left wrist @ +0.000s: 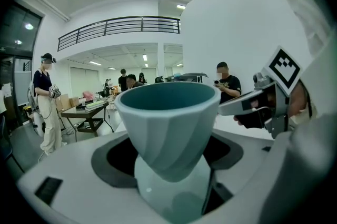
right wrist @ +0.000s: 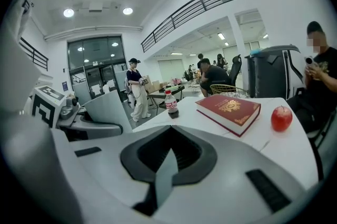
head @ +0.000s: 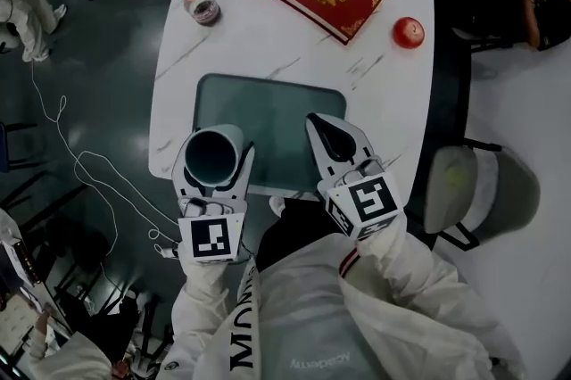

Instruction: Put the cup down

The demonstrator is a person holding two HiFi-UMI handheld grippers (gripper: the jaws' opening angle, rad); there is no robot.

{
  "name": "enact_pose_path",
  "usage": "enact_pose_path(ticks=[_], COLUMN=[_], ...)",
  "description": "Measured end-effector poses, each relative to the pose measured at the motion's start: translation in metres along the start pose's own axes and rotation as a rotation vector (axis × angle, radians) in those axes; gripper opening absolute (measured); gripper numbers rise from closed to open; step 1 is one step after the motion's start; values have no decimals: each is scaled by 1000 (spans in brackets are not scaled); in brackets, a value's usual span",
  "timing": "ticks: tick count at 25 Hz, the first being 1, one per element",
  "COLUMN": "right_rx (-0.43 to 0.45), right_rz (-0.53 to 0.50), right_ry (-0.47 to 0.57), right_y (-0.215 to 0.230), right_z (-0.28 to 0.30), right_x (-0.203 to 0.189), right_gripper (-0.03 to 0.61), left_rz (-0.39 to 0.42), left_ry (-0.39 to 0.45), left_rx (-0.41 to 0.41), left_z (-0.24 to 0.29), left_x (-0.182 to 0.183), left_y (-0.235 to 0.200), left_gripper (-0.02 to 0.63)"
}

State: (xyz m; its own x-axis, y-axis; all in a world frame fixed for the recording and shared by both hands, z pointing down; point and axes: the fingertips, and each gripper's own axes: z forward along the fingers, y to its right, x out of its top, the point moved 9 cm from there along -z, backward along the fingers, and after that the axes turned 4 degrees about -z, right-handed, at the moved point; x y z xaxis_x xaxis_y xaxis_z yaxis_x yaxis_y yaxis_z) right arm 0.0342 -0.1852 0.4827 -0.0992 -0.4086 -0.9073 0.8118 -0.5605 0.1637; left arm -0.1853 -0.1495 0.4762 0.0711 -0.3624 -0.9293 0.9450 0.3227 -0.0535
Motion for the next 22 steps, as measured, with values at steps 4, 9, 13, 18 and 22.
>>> enact_pose_path(ticks=[4, 9, 13, 18, 22], right_rx=[7, 1, 8, 20, 26], right_rz=[-14, -18, -24, -43, -62], right_ry=[3, 14, 8, -11, -23], right_y=[7, 13, 13, 18, 21], right_z=[15, 30, 44, 57, 67], right_x=[-2, -4, -11, -21, -28], right_gripper=[6, 6, 5, 6, 5], left_rz=[12, 19, 18, 13, 5], left_ry=[5, 5, 1, 9, 5], left_rx=[17, 29, 42, 51, 57], left_z=[15, 32, 48, 65, 72], left_x=[-7, -15, -23, -30, -36], left_y=[-9, -17, -25, -31, -36], left_gripper=[374, 374, 374, 374, 374])
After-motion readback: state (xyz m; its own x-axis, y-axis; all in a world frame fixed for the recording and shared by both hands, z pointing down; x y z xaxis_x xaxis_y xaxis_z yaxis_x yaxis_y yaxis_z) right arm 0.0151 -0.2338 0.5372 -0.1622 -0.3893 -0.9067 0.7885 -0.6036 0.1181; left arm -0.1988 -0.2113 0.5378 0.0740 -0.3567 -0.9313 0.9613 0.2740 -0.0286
